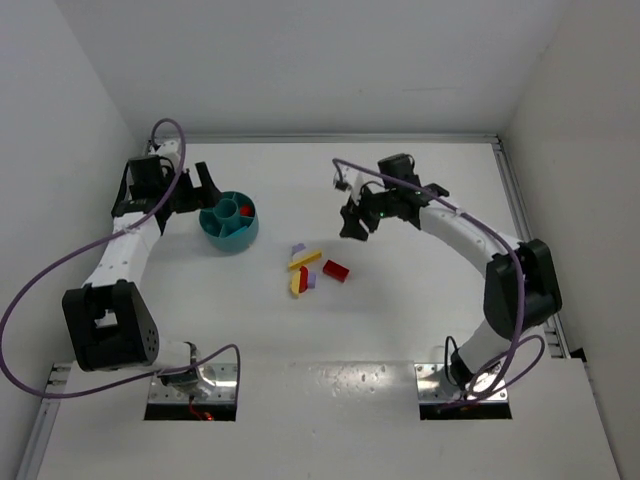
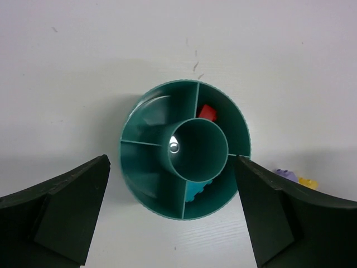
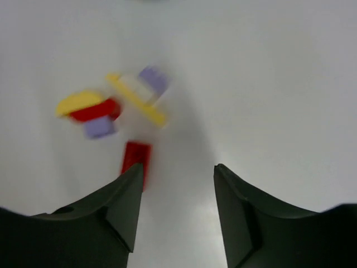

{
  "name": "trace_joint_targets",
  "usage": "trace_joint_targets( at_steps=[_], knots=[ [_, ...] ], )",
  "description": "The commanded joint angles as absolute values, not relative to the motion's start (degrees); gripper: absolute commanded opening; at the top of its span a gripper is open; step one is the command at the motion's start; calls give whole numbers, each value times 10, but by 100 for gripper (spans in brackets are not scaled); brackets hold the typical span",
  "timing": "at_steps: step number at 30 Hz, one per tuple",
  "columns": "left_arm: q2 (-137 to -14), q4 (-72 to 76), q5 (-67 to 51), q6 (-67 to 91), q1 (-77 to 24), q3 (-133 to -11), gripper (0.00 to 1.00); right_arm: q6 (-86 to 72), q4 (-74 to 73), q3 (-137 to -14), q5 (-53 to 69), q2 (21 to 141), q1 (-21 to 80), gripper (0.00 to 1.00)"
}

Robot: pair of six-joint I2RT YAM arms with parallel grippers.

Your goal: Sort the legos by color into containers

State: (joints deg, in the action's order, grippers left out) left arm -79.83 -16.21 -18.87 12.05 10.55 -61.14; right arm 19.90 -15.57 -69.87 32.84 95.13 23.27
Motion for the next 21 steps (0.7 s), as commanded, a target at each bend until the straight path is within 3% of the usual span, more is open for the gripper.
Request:
trace_joint_targets(
  at_steps=[1,4,6,8,14,21],
  knots=[
    [-784,-135,-178,106,85,-606,100,308,-349,-663,392,951,265,55],
    [-779,-135,-171,106,74,-599,100,317,-347,-657,389,958,277,69],
    [-773,-135,-166,106,69,-593,100,306,-370,-701,373,1009,283,86],
    [-773,-135,-161,106,62,-593,100,306,-381,-735,358,1047,288,93],
    [-762,-135,-148,112,62,-587,100,294,-308,-711,307,1079,294,94],
    [-757,-135,-136,112,62,-576,100,259,-272,-736,295,1126,317,86]
  ],
)
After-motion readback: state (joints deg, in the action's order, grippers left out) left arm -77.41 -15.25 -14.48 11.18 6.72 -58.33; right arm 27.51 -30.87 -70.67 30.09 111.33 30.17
